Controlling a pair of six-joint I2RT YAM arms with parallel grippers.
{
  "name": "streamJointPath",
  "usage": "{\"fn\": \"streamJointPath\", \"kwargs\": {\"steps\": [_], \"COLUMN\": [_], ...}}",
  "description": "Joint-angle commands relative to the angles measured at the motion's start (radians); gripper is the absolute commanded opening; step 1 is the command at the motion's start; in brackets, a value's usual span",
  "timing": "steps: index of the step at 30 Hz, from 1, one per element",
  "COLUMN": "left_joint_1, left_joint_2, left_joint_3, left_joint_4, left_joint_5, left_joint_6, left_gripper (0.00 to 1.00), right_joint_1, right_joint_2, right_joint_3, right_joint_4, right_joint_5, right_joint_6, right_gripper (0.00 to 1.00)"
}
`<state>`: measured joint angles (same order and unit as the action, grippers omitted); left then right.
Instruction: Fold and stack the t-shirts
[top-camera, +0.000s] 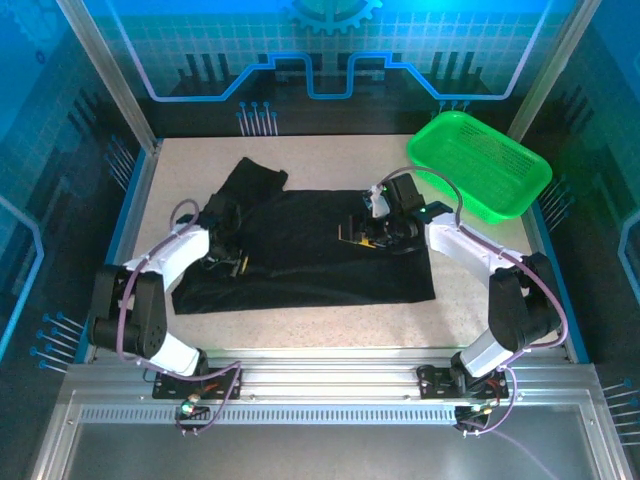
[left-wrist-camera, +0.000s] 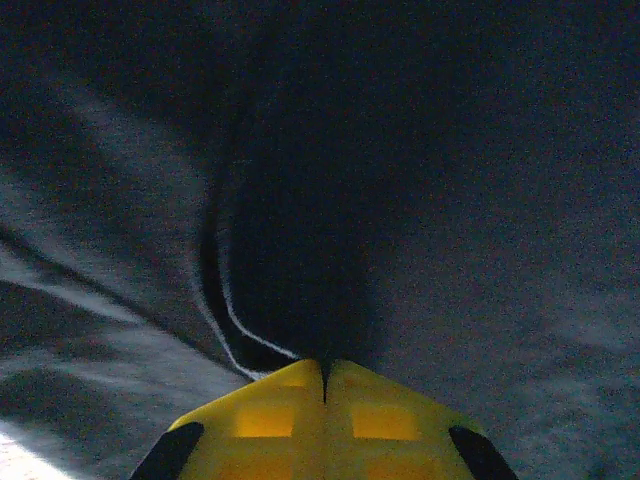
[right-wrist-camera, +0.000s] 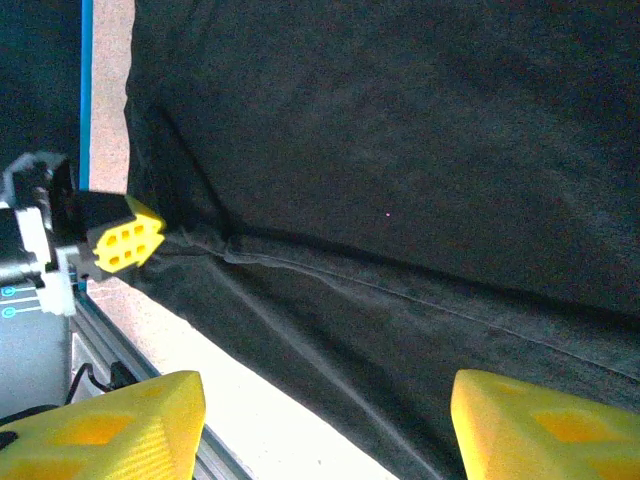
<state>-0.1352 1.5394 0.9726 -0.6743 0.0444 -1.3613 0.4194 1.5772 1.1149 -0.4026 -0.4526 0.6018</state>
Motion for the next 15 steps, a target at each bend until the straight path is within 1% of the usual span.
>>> {"fn": "streamJointPath", "kwargs": {"steps": [1,8,15], "left_joint_1": [-0.032,-0.104,-0.151], "left_joint_2": [0.084,0.316,0.451], "left_joint_3": [0.122,0.394,0.550], "left_joint_4": [-0.059,-0.192,-0.283], "left_joint_5": [-0.019,-0.028,-0.076], "left_joint_6": [0.146,0.386,0.552], "left_gripper": [0.00,0.00,0.00], "right_joint_1": [-0.024,-0.061,-0.072], "right_joint_2": [0.018,0.023,0.026], "right_joint_3": [0.029,0.039,0.028], "right_joint_4": [-0.023,-0.039,-0.055], "right_joint_5": [0.000,-0.014,-0.027], "right_joint_6": [0.010,0.012,0.006], "right_gripper": [0.66,0.66,0.66]}}
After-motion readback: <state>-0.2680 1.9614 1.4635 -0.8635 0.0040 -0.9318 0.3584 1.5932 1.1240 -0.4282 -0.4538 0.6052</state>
